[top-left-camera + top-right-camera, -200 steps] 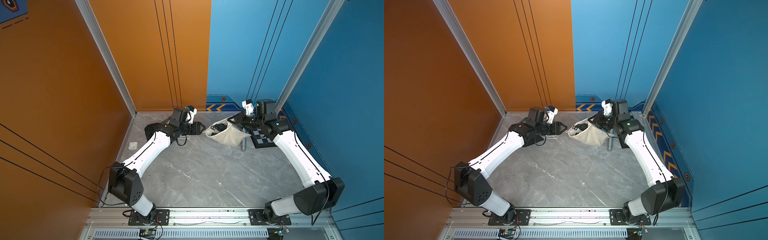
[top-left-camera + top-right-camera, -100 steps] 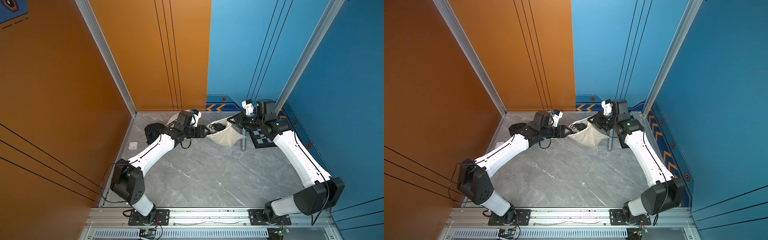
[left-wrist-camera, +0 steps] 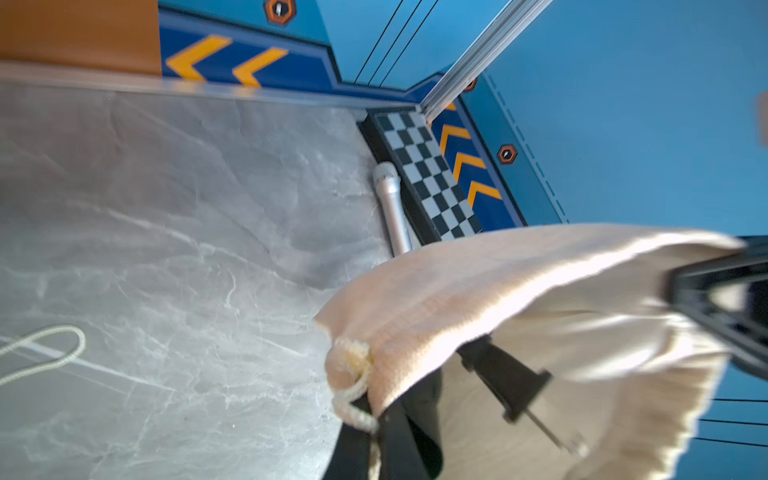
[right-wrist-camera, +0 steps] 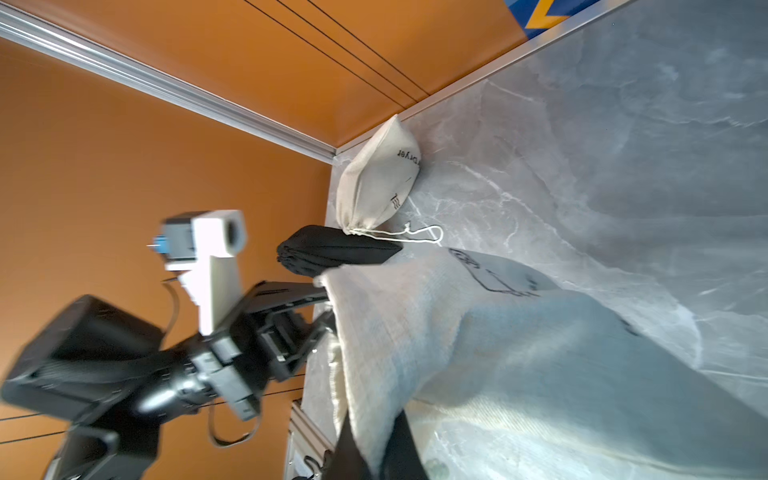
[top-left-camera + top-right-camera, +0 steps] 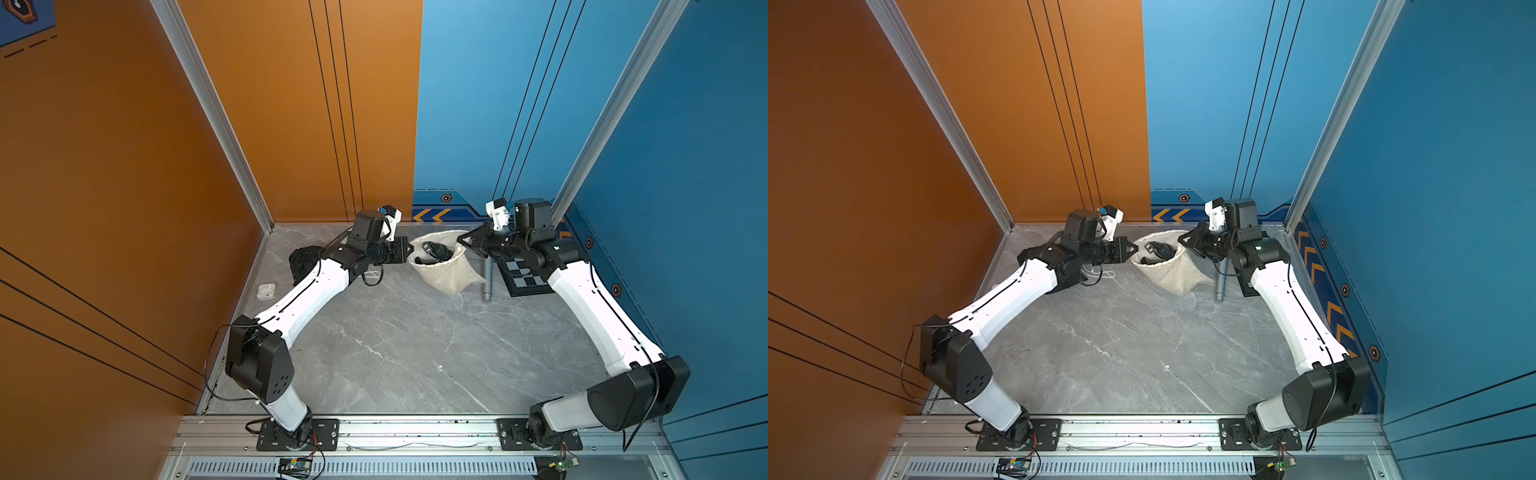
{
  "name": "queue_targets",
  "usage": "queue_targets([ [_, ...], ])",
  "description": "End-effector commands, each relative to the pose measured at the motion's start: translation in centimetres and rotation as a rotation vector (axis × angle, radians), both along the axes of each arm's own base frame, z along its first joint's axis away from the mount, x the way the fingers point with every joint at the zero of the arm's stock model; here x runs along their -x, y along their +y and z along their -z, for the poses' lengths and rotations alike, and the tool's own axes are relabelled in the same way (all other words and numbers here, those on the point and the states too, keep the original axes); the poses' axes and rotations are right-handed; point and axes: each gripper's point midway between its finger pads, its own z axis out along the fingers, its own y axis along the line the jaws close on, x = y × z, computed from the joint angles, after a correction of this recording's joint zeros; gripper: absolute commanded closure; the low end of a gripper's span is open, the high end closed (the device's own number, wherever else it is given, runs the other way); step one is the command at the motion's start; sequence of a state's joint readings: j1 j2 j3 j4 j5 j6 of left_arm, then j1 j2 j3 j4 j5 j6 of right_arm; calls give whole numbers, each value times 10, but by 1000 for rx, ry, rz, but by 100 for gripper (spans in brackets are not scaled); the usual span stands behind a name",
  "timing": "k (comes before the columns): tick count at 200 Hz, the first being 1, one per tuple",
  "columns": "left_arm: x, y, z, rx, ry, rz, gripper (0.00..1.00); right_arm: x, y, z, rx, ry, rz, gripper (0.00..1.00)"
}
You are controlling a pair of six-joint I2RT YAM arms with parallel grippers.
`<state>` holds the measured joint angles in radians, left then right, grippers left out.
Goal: Pack away hair dryers
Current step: Adjust the drawstring bag.
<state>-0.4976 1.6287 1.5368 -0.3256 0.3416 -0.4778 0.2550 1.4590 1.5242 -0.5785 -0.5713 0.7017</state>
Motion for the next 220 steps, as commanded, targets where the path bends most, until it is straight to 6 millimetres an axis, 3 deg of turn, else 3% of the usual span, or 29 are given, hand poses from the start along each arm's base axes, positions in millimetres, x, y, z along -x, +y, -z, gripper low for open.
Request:
queue_targets([
  [1, -1, 15, -15, -34, -33, -17, 100, -13, -11, 62, 125, 100, -10, 100],
  [9, -6, 16, 3, -30, 22, -14, 100, -14, -7, 83, 160, 140, -35, 100],
  [17, -5, 12, 3, -20, 31, -2, 100, -9, 0, 86, 178, 139, -58, 100],
  [36, 14, 3, -29, -58, -71, 5, 100, 5, 16, 43, 195, -1, -83, 100],
  [49, 11, 6, -29, -71, -75, -10, 100, 4, 15, 32, 174, -27, -70, 100],
  [64, -5, 12, -2, -78, -7, -26, 100, -11, 4, 55, 200, 21, -35, 100],
  [75, -9, 13, -3, -70, 7, -19, 100, -18, 3, 65, 206, 52, -48, 100],
  [81, -5, 11, -17, -73, -24, -12, 100, -16, 6, 56, 201, 36, -61, 100],
  [92, 9, 7, -51, -99, -119, -1, 100, -8, 10, 20, 207, -65, -58, 100],
  [101, 13, 10, -63, -120, -166, -18, 100, -4, 8, -2, 204, -126, -38, 100],
  [112, -1, 22, -46, -121, -118, -55, 100, -9, 5, -3, 140, -101, -25, 100],
  [124, -19, 32, -3, -104, 13, -68, 100, -16, 8, 18, 129, -44, -37, 100],
  [136, -22, 30, 23, -118, 71, -56, 100, -17, 13, 31, 142, -9, -56, 100],
  [143, -21, 29, 30, -139, 68, -55, 100, -11, 22, 19, 123, -32, -85, 100],
  [157, -22, 30, 40, -142, 73, -66, 100, 4, 37, -25, 121, -160, -116, 100],
  [170, -25, 33, 43, -129, 85, -72, 100, 5, 32, -39, 107, -187, -97, 100],
  [181, -24, 31, 30, -110, 64, -66, 100, -11, 14, -13, 85, -109, -50, 100],
  [190, -20, 27, 9, -93, 21, -58, 100, -24, -3, 19, 91, -27, -13, 100],
  [198, -16, 25, -7, -91, -21, -56, 100, -28, -12, 34, 98, 8, 2, 100],
  [207, -15, 27, -13, -98, -44, -63, 100, -25, -10, 23, 96, -19, -3, 100],
  [220, -22, 36, 3, -120, -15, -87, 100, -10, 8, -27, 83, -141, -45, 100],
])
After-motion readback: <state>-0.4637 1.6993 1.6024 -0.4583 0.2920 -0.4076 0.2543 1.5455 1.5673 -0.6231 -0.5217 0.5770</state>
